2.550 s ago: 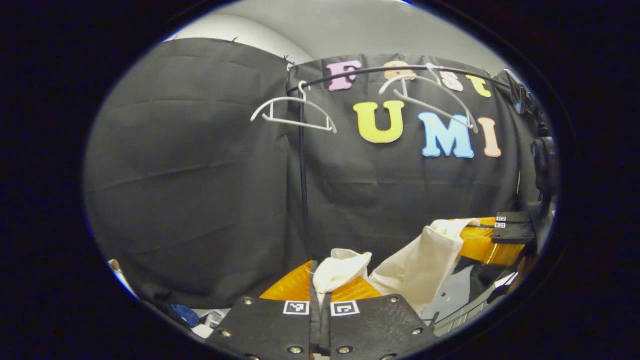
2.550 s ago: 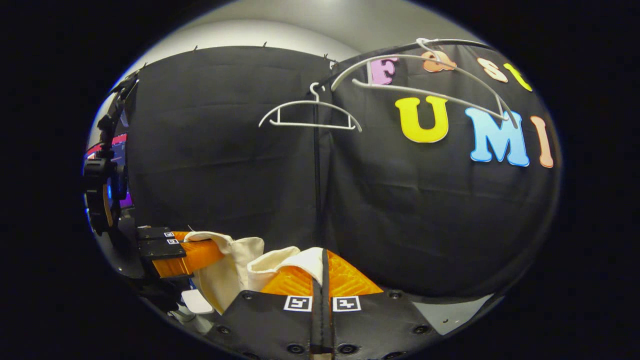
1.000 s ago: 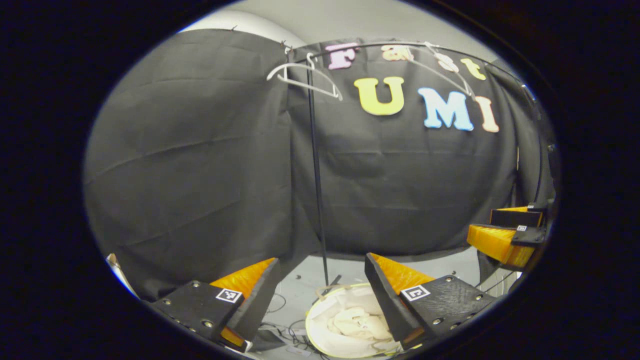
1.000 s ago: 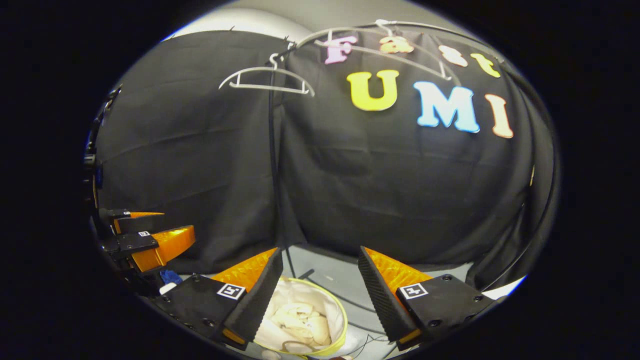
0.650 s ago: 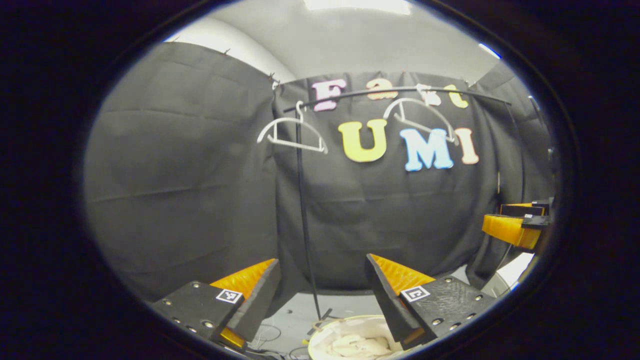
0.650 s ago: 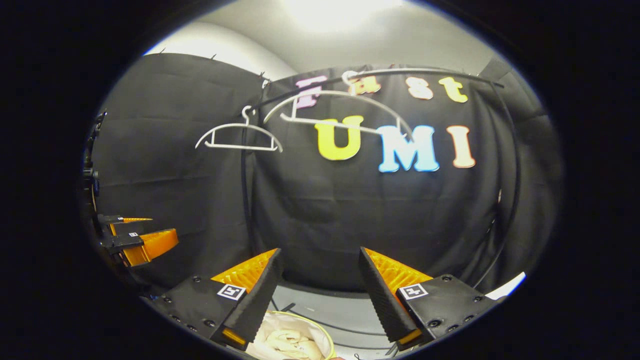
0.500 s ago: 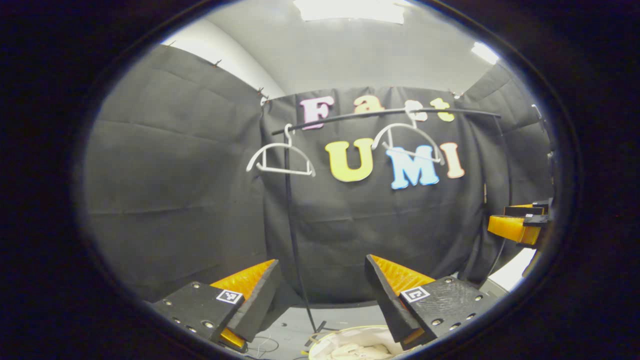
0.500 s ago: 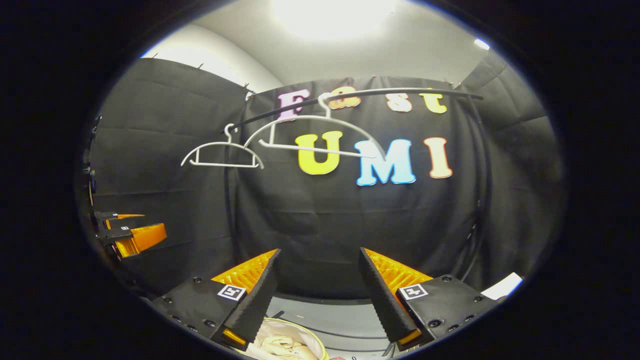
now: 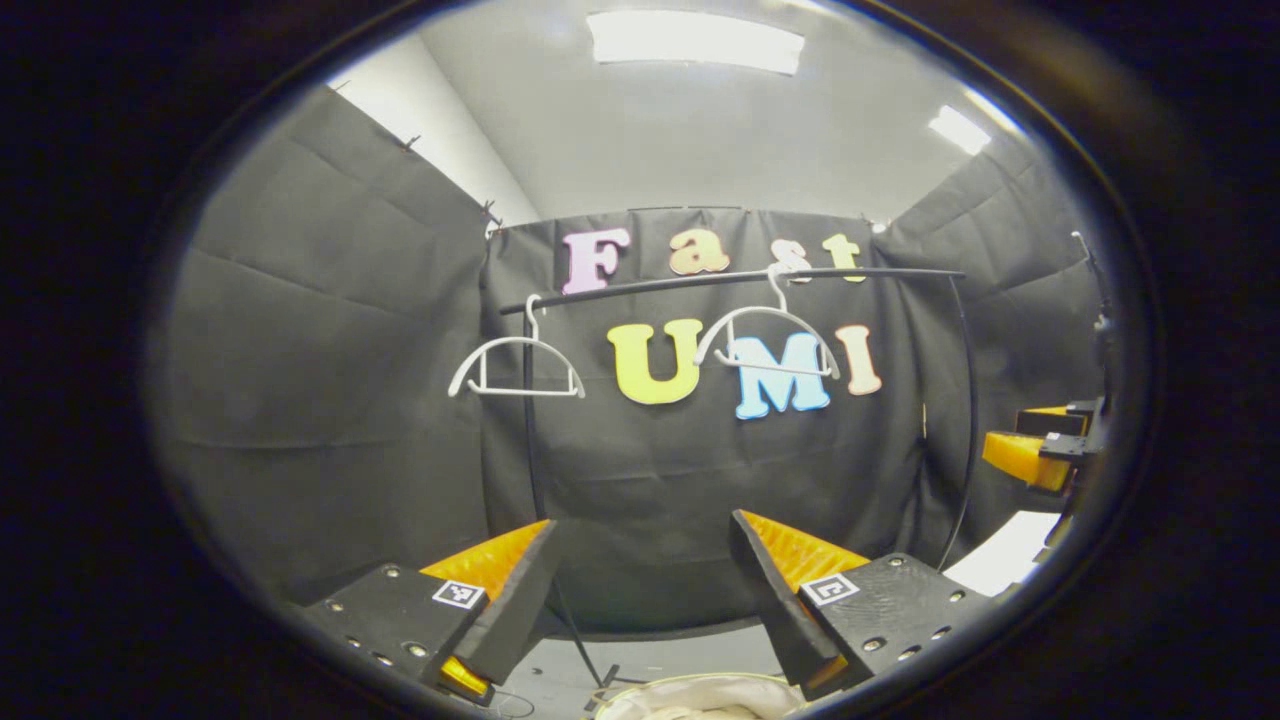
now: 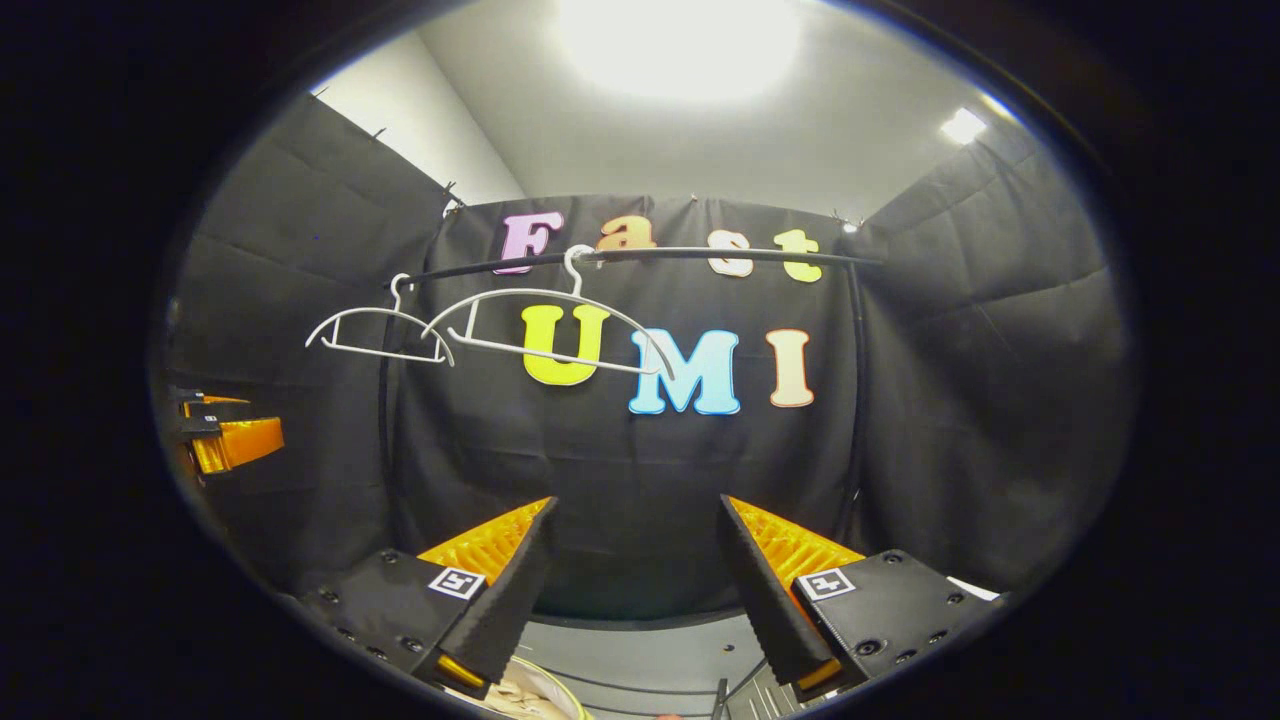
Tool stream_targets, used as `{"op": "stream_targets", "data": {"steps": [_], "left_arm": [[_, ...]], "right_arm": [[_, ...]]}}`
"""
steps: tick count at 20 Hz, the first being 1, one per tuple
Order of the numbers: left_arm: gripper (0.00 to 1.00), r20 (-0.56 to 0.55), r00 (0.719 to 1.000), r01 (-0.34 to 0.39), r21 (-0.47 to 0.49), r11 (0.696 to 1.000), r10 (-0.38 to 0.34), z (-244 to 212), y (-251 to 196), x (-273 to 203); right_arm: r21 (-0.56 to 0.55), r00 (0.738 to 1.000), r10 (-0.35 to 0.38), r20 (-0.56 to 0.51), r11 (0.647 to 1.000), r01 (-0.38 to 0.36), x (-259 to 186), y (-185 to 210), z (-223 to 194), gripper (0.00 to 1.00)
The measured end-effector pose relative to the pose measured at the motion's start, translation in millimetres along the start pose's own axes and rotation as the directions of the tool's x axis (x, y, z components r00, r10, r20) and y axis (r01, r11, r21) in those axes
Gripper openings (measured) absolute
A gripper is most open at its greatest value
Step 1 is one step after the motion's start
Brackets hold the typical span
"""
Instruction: Grasp the clothes on the hanger with both hands and then place them into the laundry hamper below.
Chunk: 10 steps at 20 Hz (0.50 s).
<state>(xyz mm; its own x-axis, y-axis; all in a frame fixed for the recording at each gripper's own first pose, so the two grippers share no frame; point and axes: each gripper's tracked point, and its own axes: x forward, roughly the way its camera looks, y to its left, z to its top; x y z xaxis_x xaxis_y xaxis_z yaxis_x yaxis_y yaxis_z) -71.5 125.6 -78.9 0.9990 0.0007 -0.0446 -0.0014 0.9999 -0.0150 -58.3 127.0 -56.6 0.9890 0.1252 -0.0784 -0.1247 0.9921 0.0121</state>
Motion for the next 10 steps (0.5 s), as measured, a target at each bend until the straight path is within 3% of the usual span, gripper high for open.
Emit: {"op": "stream_targets", "data": {"steps": [10], "left_arm": [[1.0,-0.017,1.0,0.006,0.013,1.0,-0.006,1,4,12]], "right_arm": [[0.021,0.999,-0.043,-0.018,0.999,0.043,8,-10,1,0.97]]}}
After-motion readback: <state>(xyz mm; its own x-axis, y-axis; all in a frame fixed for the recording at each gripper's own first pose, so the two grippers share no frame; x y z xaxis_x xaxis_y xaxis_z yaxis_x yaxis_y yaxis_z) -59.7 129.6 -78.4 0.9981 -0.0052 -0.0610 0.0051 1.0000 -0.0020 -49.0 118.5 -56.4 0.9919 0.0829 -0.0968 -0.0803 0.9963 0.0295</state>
